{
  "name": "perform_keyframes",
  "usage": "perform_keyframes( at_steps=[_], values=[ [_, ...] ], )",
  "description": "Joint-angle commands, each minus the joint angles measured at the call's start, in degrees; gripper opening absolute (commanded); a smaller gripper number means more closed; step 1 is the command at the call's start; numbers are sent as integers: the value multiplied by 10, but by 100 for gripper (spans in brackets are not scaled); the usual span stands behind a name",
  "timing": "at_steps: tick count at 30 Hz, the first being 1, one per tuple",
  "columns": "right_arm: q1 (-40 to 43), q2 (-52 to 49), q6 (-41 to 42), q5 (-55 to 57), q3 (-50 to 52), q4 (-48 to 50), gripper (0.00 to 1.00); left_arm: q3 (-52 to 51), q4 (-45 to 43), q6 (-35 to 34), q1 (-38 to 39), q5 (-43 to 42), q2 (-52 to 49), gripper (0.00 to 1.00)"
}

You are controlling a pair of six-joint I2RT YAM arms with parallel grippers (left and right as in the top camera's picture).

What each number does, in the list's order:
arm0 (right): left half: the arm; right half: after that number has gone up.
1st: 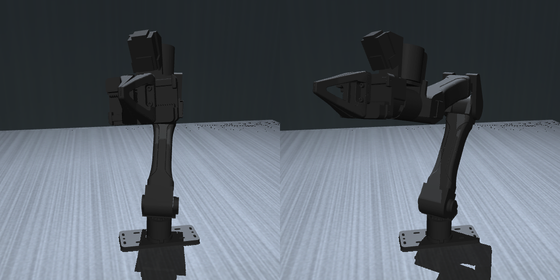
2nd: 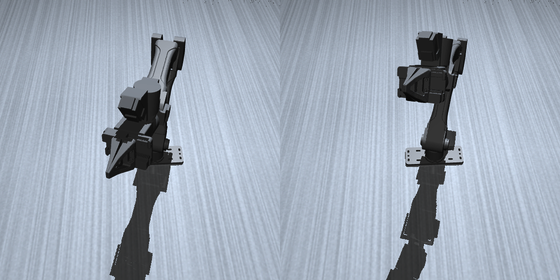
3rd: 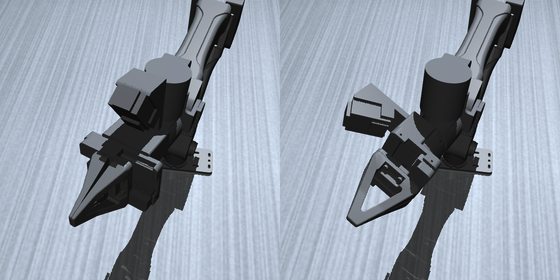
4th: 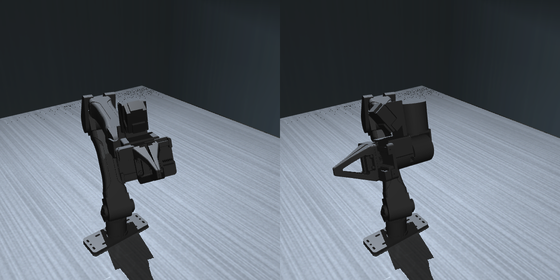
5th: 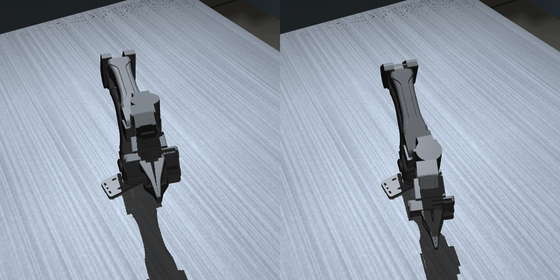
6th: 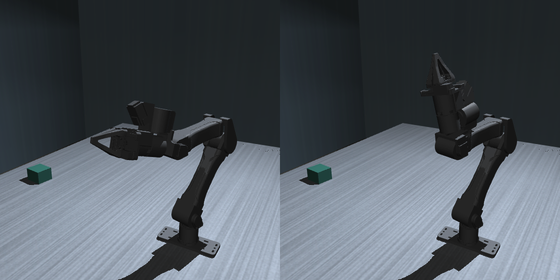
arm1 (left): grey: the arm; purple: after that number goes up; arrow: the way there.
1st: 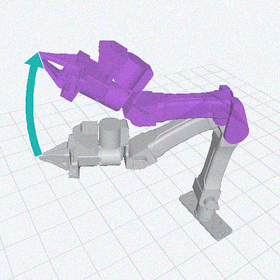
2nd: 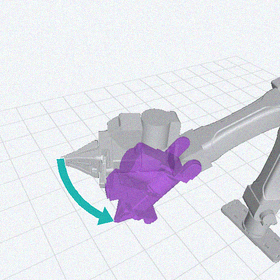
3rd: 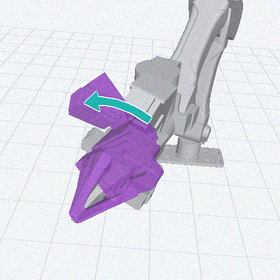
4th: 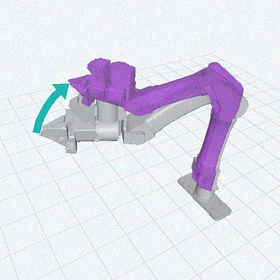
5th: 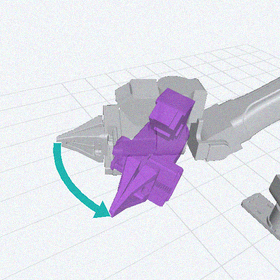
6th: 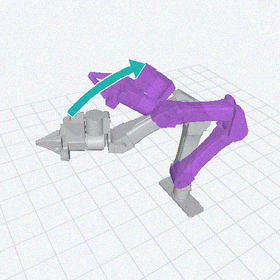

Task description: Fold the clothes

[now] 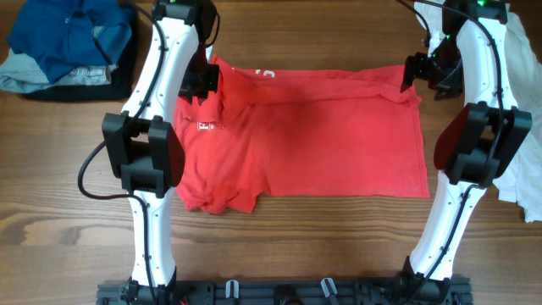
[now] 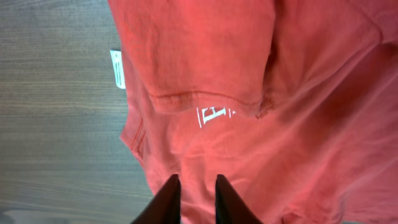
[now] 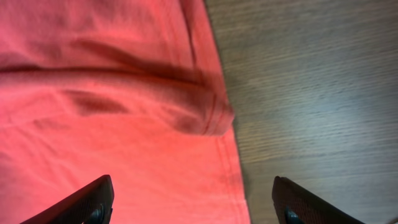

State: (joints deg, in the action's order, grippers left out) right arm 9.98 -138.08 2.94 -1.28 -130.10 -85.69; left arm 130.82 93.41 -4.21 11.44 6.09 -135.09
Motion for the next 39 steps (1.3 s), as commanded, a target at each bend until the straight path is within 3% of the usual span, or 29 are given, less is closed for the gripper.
perform_keyframes(
  at_steps=[1,8,13,18,22,28,36,39],
  values=[
    [5,13,18,24,0,19,82,4,-15,-6,-13,-5,24,13],
    [1,28,6,-9,-14,20,81,5,-33,-23,-26,-17,57,24],
    [-23,49,24,-22,-14,8,81,5,-31,-39,-27,-54,85,59],
    [-36,119,52,-22,-14,0,83,5,-29,-76,-27,-57,138,66],
    [-49,204,106,-21,-14,-14,84,4,-15,-139,-27,-57,196,78],
    [-50,242,155,-5,-12,-65,83,4,31,-216,-24,-57,211,79],
    [-50,246,165,-9,11,-64,83,1,31,-253,-1,-24,255,80],
    [-50,250,163,-9,11,-64,83,-40,31,-298,23,23,298,83]
  ],
)
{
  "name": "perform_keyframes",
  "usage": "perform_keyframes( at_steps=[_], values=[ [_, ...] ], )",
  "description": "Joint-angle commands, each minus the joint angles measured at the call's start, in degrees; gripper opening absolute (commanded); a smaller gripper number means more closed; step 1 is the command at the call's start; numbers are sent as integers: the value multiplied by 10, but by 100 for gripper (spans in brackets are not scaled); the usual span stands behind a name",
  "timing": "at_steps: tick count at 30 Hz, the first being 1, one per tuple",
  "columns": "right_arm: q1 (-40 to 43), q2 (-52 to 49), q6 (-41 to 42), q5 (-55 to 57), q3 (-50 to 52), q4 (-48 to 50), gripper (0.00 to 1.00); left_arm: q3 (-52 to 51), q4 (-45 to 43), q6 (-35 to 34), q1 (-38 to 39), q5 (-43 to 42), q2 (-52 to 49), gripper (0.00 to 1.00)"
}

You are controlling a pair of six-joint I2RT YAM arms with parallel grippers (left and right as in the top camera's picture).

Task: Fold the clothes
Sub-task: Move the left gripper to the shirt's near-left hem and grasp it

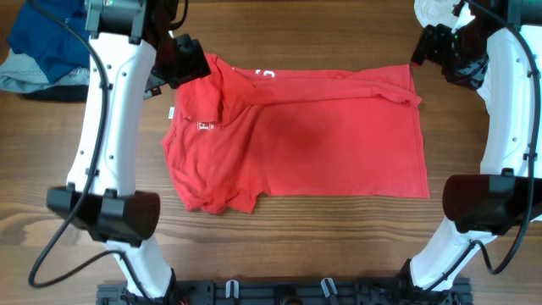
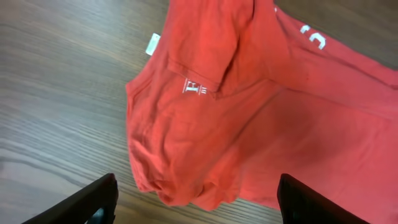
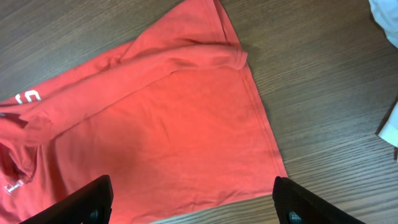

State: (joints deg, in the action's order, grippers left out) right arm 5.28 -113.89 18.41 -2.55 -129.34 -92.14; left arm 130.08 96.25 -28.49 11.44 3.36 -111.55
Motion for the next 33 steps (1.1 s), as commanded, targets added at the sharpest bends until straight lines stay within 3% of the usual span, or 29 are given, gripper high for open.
perform_keyframes(
  at_steps=[1,5,16,25,33],
  values=[
    [-3,8,9,4,4,0,84,-58,3,-80,31,67,80,84],
    [-5,7,11,3,19,24,85,-193,-23,-179,59,85,140,85],
    [-19,7,8,-5,120,109,89,-599,-197,-370,77,95,260,73],
    [-20,7,-5,-26,154,131,89,-832,-402,-384,77,-1,321,62],
    [-44,7,-19,-26,214,120,86,-879,-435,-384,74,6,321,54]
  ],
)
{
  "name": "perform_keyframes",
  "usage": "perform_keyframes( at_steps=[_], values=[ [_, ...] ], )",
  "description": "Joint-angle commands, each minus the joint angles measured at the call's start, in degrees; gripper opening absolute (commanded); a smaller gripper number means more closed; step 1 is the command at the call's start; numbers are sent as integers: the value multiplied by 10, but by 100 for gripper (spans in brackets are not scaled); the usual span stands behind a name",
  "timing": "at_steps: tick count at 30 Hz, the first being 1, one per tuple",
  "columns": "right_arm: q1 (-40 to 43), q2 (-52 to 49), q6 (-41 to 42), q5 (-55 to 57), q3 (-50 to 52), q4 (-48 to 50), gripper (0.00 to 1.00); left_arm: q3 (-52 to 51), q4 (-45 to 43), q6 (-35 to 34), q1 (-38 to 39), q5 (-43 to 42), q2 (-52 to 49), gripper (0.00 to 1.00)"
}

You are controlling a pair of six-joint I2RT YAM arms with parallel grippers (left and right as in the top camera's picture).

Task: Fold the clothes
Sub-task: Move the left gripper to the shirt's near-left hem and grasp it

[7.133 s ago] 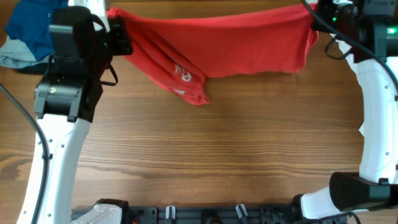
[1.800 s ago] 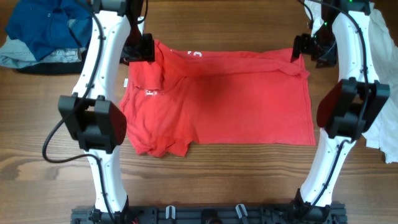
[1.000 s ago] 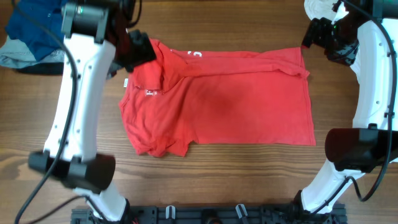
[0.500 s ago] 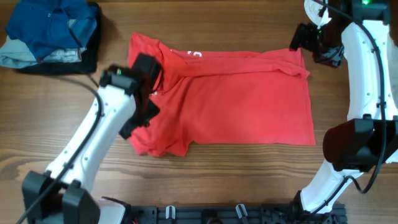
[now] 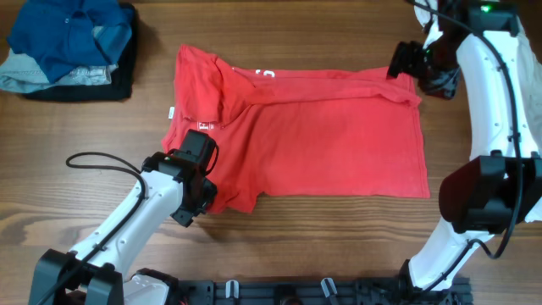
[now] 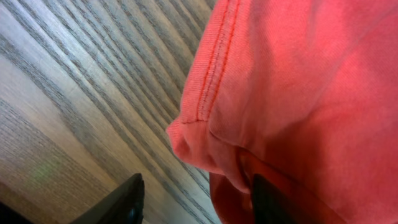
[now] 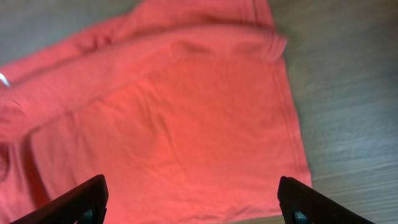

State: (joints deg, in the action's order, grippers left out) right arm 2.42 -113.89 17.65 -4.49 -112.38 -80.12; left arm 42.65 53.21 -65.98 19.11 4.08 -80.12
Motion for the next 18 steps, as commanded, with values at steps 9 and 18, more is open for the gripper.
perform_keyframes(
  at_steps=[9,18],
  values=[
    [-16,7,-11,-7,78,28,84,-41,-63,-7,-3,-18,6,43],
    [-16,7,-15,-7,78,42,86,-41,-74,135,-1,-59,61,48]
  ],
)
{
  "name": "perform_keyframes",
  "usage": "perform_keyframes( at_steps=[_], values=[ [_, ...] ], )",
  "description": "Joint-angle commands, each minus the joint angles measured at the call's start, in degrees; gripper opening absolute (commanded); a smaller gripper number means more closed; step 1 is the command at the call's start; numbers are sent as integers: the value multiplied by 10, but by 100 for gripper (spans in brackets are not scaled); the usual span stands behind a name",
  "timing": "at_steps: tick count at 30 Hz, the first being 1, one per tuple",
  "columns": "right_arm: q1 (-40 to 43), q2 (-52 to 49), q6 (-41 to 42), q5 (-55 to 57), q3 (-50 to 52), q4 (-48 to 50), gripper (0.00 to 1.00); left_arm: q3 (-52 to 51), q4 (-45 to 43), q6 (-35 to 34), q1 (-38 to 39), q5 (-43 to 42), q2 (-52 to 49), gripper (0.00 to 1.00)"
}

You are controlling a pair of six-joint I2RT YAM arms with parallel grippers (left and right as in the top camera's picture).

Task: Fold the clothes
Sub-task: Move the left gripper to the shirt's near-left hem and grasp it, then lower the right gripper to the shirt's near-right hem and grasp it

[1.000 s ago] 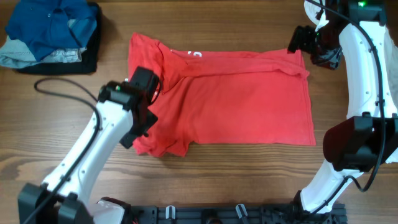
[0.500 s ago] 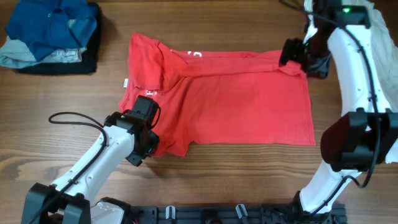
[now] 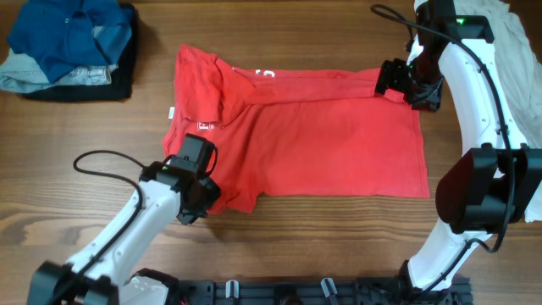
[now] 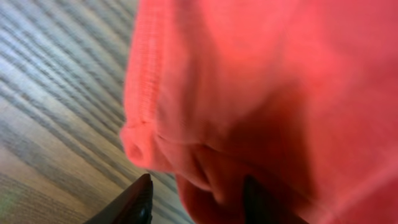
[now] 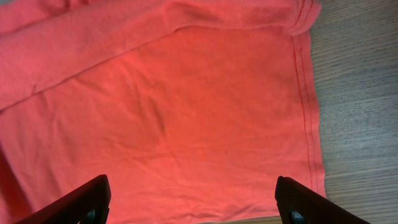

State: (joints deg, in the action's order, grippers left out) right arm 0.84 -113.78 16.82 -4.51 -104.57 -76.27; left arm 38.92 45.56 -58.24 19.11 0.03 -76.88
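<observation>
A red shirt [image 3: 322,144] lies spread on the wooden table, its top edge folded over and its lower left corner bunched. My left gripper [image 3: 193,196] sits at that bunched corner. In the left wrist view it [image 4: 196,202] is open, with a fold of the red cloth [image 4: 249,93] between its fingers [image 4: 142,200]. My right gripper [image 3: 396,80] hangs over the shirt's top right corner. In the right wrist view it [image 5: 193,199] is wide open above the flat red cloth [image 5: 174,112], holding nothing.
A pile of blue and dark clothes [image 3: 68,42] lies at the back left. White cloth [image 3: 521,51] lies along the right edge behind the right arm. A black rail [image 3: 279,292] runs along the table's front edge.
My left gripper stays at the bunched lower left corner, its fingers a little closer together around the fold. My right gripper has shifted slightly left and lower over the shirt's top right corner.
My left gripper was shut low over the shirt's upper left part, the right open at the top right corner. Then both were open and raised by the top corners. Then the left was open at the lower left corner, where it now straddles the fold.
</observation>
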Motion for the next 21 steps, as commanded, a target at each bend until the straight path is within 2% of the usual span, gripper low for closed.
perform_keyframes(
  at_steps=[1,8,16,21],
  values=[
    [0,6,-10,-7,0,5,86,-3,5,58,-1,-17,30,48],
    [0,6,2,-2,10,-14,85,-5,12,21,-1,-17,-9,41],
    [-2,15,60,-35,130,-19,79,-5,9,18,-1,10,-16,38],
    [-2,66,118,-35,206,24,79,-5,7,-67,-1,23,-19,28]
  ],
)
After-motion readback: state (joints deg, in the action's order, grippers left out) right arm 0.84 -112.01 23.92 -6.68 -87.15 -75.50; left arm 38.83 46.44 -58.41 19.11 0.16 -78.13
